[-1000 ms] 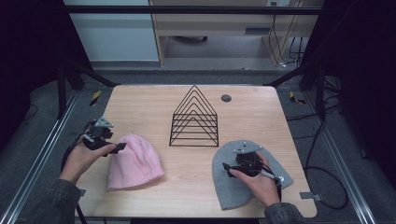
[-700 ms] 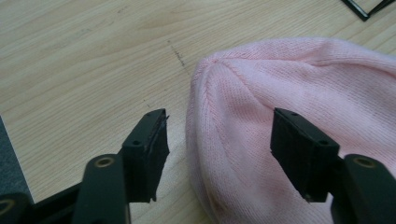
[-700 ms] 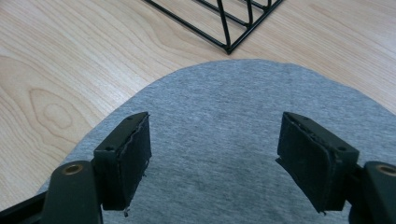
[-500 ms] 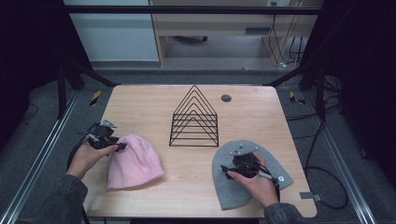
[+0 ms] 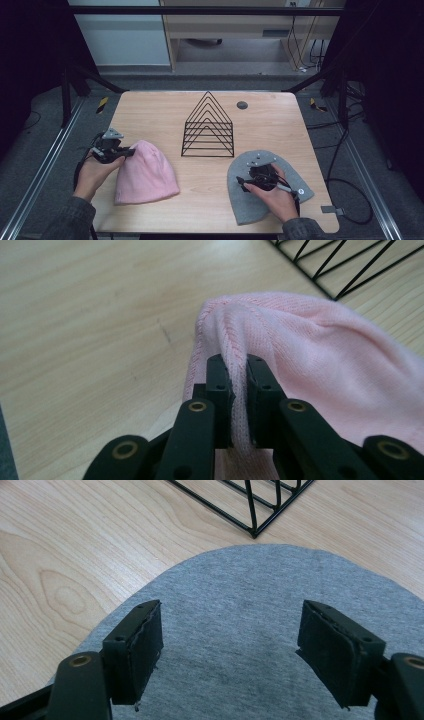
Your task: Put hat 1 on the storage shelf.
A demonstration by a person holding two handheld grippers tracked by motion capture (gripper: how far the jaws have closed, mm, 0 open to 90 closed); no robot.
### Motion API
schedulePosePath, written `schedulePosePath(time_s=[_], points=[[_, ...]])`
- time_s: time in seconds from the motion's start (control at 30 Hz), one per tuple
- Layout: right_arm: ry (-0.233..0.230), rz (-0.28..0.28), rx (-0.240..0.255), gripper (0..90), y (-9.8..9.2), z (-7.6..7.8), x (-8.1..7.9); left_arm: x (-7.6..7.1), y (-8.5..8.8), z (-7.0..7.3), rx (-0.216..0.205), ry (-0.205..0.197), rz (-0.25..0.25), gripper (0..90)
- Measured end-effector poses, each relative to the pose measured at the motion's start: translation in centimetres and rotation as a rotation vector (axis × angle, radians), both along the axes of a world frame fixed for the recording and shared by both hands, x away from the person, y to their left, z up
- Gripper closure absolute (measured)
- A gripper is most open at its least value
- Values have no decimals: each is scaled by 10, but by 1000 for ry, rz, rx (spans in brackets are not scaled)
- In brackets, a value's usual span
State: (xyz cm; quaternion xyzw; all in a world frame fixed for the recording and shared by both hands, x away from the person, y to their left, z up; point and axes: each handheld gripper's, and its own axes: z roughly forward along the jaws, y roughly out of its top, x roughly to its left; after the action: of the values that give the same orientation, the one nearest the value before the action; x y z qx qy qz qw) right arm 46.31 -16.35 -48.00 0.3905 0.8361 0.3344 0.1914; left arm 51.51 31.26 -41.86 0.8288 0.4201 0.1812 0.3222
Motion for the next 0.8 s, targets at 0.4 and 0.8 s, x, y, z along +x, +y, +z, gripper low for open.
schedulePosePath(time_s=[0.4, 0.8], points=[[-22, 29, 25, 359, 6, 8, -5, -45, -39, 66, -40, -206, -108, 834], [-50, 179, 47, 410, 64, 41, -17, -58, -54, 120, -68, -303, -138, 838]])
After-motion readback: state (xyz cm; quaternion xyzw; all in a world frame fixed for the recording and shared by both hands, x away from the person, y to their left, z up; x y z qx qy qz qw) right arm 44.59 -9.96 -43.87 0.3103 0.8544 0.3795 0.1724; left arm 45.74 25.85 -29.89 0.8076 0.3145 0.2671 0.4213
